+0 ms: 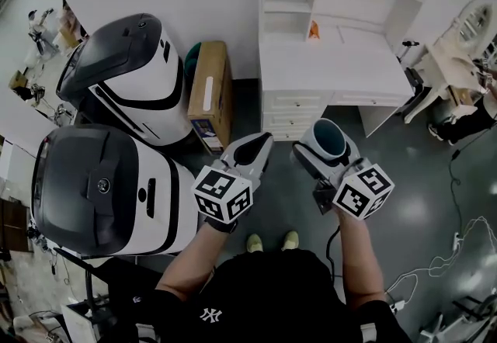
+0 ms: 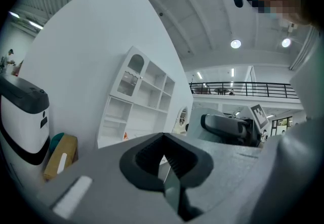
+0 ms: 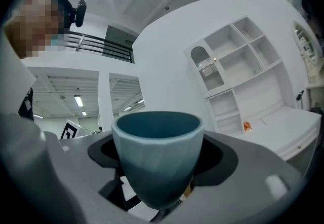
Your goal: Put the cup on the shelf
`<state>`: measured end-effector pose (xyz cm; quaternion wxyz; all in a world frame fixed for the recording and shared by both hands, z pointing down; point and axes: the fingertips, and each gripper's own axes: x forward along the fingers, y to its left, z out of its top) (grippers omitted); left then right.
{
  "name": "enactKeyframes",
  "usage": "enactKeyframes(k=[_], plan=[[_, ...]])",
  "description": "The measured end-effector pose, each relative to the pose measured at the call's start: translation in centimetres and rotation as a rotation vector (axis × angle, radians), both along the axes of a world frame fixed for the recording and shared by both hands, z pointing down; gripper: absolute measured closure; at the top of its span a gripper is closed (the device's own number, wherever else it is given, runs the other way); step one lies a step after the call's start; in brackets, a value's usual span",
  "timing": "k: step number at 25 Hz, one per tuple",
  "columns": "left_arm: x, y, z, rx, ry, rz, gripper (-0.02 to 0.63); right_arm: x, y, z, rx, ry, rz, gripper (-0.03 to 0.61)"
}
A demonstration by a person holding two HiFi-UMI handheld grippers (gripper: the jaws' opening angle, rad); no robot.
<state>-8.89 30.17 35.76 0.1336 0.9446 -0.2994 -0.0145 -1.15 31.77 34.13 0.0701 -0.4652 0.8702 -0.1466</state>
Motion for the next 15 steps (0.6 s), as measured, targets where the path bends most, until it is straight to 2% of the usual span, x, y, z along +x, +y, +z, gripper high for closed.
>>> enactKeyframes(k=[8, 15], plan=[[-2.9, -0.9, 0.4, 0.013, -0.005, 0.011, 0.614, -2.9, -0.9, 0.0, 0.025, 0.038, 0.029, 0.167], [-2.2, -2.2, 0.7, 0.022, -0.008, 0.014, 0.614, -2.8, -2.5, 0.5, 0.038, 0.083, 0.033, 0.167]])
